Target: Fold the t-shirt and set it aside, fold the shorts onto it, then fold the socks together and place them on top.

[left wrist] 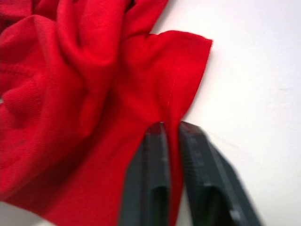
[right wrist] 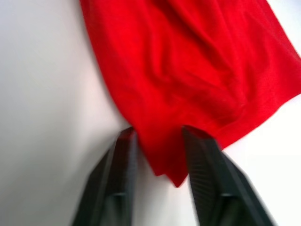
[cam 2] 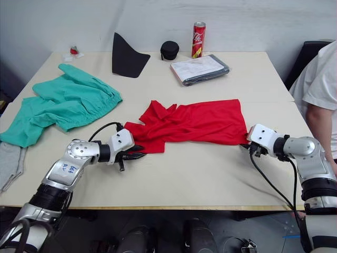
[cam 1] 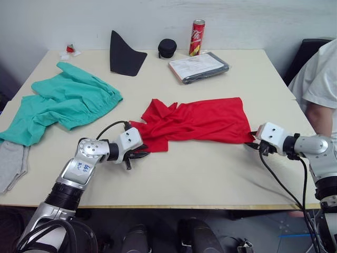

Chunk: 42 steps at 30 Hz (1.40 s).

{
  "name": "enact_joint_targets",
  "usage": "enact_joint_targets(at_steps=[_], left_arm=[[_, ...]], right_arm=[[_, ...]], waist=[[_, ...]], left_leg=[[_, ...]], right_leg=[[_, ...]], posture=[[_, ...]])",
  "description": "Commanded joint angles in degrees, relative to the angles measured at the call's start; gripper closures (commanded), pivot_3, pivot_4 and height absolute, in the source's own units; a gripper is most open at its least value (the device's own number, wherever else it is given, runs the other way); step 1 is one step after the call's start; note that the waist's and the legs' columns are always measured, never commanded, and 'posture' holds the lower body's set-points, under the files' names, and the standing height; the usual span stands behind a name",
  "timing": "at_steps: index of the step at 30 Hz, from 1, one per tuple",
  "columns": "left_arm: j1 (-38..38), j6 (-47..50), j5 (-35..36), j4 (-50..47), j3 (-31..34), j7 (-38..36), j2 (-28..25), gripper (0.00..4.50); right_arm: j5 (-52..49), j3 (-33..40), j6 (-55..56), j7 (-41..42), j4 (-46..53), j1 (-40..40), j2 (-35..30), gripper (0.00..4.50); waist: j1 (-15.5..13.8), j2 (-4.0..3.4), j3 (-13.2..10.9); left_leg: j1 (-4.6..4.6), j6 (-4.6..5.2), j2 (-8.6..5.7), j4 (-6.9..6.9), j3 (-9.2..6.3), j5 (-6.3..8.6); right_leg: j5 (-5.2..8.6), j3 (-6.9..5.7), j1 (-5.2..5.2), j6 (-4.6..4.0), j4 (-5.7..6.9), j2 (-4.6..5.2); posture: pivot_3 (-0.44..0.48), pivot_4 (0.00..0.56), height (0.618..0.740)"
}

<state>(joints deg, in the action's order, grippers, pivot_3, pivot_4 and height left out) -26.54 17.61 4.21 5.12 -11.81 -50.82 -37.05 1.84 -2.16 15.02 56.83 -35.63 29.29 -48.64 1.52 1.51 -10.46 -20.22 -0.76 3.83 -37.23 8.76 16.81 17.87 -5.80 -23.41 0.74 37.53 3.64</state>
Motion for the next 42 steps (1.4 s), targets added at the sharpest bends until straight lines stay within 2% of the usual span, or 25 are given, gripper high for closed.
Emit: enact_joint_targets(at_steps=[1, 8, 12, 18, 22, 25, 29, 32, 36, 39, 42], left_arm=[[0.8, 1.9, 0.2, 0.7, 0.6, -1.9, -1.3, 4.5], [0.1, 1.9, 5.3, 1.9, 6.6, -5.2, -2.0, 4.5], [-1.0, 4.7, 11.6, 0.6, 12.4, -6.8, -1.9, 4.5], [-2.5, 21.6, 27.5, -4.0, 23.8, -8.3, -4.2, 4.5], [-7.3, 32.6, 35.7, -0.8, 30.3, -5.8, -5.6, 4.5], [-11.5, 36.8, 37.4, 4.1, 33.1, -1.7, -5.2, 4.5], [-13.5, 39.5, 36.8, 8.8, 33.2, 1.1, -5.2, 4.5], [-14.0, 39.8, 35.5, 11.6, 32.7, 3.1, -5.0, 4.5], [-14.0, 38.8, 34.6, 13.0, 32.1, 4.2, -5.4, 4.5], [-12.4, 33.4, 32.3, 11.8, 30.0, 1.0, -6.9, 4.5], [-5.5, 27.7, 31.8, 4.3, 27.8, -9.0, -11.3, 4.5]], right_arm=[[-1.7, 2.0, -2.6, 0.3, 2.8, -1.5, -1.2, 4.43], [-5.7, 5.0, -8.1, 1.0, 7.6, -1.7, -2.3, 4.47], [-11.5, 8.9, -15.3, 3.0, 12.9, -2.0, -2.9, 4.47], [-25.8, 15.3, -43.3, 4.9, 22.2, 2.3, -4.7, 4.47], [-33.8, 18.9, -59.8, 2.9, 22.6, 8.8, -5.8, 4.47], [-36.1, 19.2, -68.8, 1.4, 21.0, 12.2, -6.5, 4.47], [-38.2, 20.8, -76.8, -3.8, 18.3, 15.6, -4.5, 4.47], [-38.4, 22.0, -80.2, -8.4, 16.6, 16.3, -2.3, 4.47], [-38.3, 23.6, -81.0, -12.3, 16.7, 15.6, -0.6, 4.47], [-37.9, 21.0, -74.3, -6.4, 23.6, 9.7, -2.1, 4.47], [-36.5, 17.0, -64.8, 6.6, 36.1, -3.2, -7.7, 4.47]], waist=[[0.0, -0.01, 0.0], [0.1, -0.13, -0.1], [0.0, -0.14, -0.2], [0.1, -0.14, -0.3], [0.1, -0.13, -0.3], [0.0, -0.12, -0.3], [0.0, -0.12, -0.3], [0.0, -0.05, -0.4], [0.1, 0.0, -0.4], [0.0, 0.01, -0.4], [0.0, 0.01, -0.4]], left_leg=[[0.0, -0.02, 0.0, 0.03, 0.0, 0.0], [-0.16, -0.1, 0.04, 0.09, 0.05, -0.05], [-0.22, -0.11, 0.06, 0.1, 0.05, -0.05], [-0.28, -0.11, 0.08, 0.08, 0.04, -0.05], [-0.31, -0.11, 0.09, 0.1, -0.01, -0.05], [-0.34, -0.1, 0.07, 0.08, -0.03, -0.04], [-0.45, -0.11, 0.05, 0.13, -0.05, -0.02], [-1.14, -0.08, 0.03, -0.07, -0.02, -0.05], [-1.23, -0.14, 0.03, -0.09, 0.05, -0.12], [-1.23, -0.16, 0.04, -0.04, 0.07, -0.14], [-1.24, -0.17, 0.01, 0.12, 0.08, -0.13]], right_leg=[[0.02, 0.0, -0.01, -0.01, 0.0, 0.0], [0.09, -0.02, -0.29, -0.09, 0.05, -0.04], [0.12, -0.05, -0.34, -0.1, 0.04, -0.05], [0.12, -0.04, -0.38, -0.1, 0.05, -0.04], [0.13, -0.07, -0.41, -0.13, 0.04, -0.05], [0.13, -0.08, -0.41, -0.13, 0.03, -0.03], [0.14, -0.1, -0.48, -0.12, -0.05, -0.03], [0.12, -0.08, -1.13, -0.11, 0.15, 0.0], [0.12, -0.08, -1.31, -0.12, 0.22, 0.0], [0.13, -0.08, -1.33, -0.11, 0.21, -0.03], [0.13, -0.08, -1.34, -0.1, 0.11, -0.04]], posture=[[0.0, 0.15, 0.74], [0.0, 0.15, 0.74], [0.0, 0.15, 0.74], [0.0, 0.15, 0.74], [0.0, 0.15, 0.74], [0.0, 0.15, 0.74], [0.0, 0.15, 0.74], [0.0, 0.15, 0.74], [0.0, 0.15, 0.74], [0.0, 0.15, 0.74], [0.0, 0.15, 0.74]])
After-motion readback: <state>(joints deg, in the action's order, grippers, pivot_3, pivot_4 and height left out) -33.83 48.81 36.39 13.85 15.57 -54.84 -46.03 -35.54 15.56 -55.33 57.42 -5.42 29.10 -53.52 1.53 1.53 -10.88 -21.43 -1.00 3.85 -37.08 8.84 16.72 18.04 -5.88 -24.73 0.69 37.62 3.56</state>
